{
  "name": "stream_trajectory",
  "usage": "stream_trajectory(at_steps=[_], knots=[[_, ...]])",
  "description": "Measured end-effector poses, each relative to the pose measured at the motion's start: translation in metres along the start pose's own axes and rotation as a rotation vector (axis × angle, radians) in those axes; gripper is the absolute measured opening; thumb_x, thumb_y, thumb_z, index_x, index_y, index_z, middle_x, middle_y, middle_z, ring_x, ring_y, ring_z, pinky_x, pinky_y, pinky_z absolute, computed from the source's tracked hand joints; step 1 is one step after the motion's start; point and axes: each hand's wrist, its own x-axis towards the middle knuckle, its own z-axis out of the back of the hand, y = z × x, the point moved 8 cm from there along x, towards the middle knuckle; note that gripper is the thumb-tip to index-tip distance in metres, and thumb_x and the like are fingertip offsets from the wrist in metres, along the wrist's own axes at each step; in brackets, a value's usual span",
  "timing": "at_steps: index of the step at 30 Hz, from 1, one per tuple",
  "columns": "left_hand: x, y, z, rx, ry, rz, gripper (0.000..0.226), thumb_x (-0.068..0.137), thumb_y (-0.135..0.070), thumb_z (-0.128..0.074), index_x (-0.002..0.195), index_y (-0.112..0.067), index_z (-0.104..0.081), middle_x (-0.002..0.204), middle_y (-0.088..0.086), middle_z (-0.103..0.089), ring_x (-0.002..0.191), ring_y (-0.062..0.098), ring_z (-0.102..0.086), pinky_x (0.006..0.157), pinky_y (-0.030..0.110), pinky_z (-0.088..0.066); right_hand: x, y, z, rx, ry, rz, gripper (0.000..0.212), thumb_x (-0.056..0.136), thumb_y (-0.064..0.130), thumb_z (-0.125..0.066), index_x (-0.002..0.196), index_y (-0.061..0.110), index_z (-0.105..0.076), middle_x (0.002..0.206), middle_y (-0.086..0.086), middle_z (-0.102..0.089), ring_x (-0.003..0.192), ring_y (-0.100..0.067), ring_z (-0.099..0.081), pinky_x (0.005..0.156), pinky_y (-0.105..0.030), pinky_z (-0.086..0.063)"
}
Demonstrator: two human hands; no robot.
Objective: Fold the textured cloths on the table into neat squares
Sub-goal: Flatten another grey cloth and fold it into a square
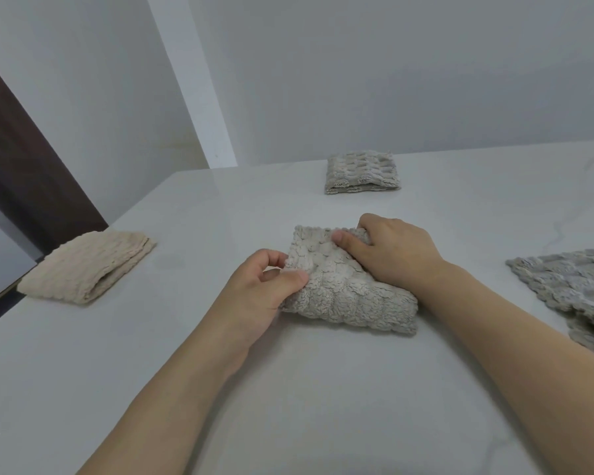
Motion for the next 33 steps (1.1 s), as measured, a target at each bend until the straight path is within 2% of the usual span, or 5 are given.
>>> stream_trajectory(at_steps=[9, 17, 21, 25, 33], knots=[[0.01, 0.015, 0.016, 0.245, -0.188, 0.118, 0.039, 0.062, -0.057, -0.07, 0.085, -0.025, -0.069, 0.093, -0.006, -0.073, 0.091, 0.013, -0.067, 0.083, 0.033, -0.049, 0.002, 0.002, 0.003, -0.03, -0.023, -0.063, 0.059, 0.089, 0.073, -0.028, 0.073, 0.02, -0.046, 0.084, -0.003, -0.056, 0.087, -0.027, -0.055, 0.068, -0.034, -0.035], [0.007, 0.001, -0.003, 0.05, 0.057, 0.0, 0.015, 0.088, -0.014, -0.065, 0.075, -0.009, -0.068, 0.071, 0.001, -0.071, 0.061, 0.011, -0.063, 0.058, 0.017, -0.047, 0.003, 0.004, 0.0, -0.074, 0.019, -0.071, 0.058, 0.09, 0.072, -0.026, 0.063, 0.023, -0.038, 0.095, -0.006, -0.063, 0.095, -0.028, -0.057, 0.07, -0.034, -0.036], [0.006, -0.001, -0.006, 0.021, 0.102, -0.039, 0.033, 0.082, -0.025, -0.066, 0.099, 0.003, -0.063, 0.103, 0.018, -0.072, 0.095, 0.029, -0.068, 0.091, 0.043, -0.049, 0.005, -0.003, 0.001, -0.003, -0.002, -0.118, 0.06, 0.09, 0.072, -0.027, 0.065, 0.021, -0.042, 0.078, -0.001, -0.053, 0.086, -0.027, -0.055, 0.067, -0.034, -0.036], [0.012, -0.003, 0.008, 0.106, -0.008, -0.034, 0.028, 0.083, -0.026, -0.072, 0.085, -0.004, -0.054, 0.073, 0.006, -0.063, 0.069, 0.019, -0.055, 0.067, 0.032, -0.04, 0.005, -0.005, 0.003, 0.019, -0.026, -0.138, 0.058, 0.092, 0.069, -0.028, 0.065, 0.02, -0.043, 0.077, 0.0, -0.052, 0.079, -0.026, -0.049, 0.067, -0.034, -0.036], [0.013, 0.007, 0.035, 0.522, -0.332, 0.082, 0.028, 0.079, -0.048, -0.062, 0.085, -0.024, -0.05, 0.076, -0.005, -0.058, 0.087, 0.019, -0.05, 0.075, 0.036, -0.039, 0.006, 0.001, -0.006, -0.009, 0.115, -0.074, 0.059, 0.094, 0.066, -0.024, 0.068, 0.019, -0.048, 0.077, 0.005, -0.052, 0.083, -0.022, -0.049, 0.071, -0.033, -0.034]])
